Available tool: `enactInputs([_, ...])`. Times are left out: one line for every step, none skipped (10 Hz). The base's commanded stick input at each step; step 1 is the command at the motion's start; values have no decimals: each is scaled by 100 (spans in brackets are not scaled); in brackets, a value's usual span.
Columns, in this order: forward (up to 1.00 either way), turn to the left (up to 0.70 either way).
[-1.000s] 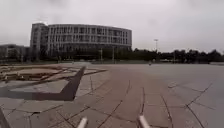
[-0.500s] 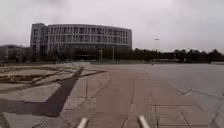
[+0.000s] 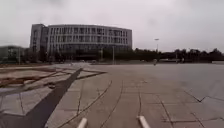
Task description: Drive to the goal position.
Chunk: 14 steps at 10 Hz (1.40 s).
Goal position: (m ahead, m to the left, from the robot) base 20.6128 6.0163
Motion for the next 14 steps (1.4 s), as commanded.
enactInputs([100, 17])
enactInputs([100, 38])
enactInputs([100, 31])
enactInputs([100, 14])
enactInputs([100, -1])
enactInputs([100, 12])
enactInputs([100, 32])
enactInputs([100, -2])
enactInputs([100, -2])
enactInputs([100, -2])
enactInputs([100, 3])
enactInputs([100, 0])
enactInputs([100, -2])
enactInputs([100, -2])
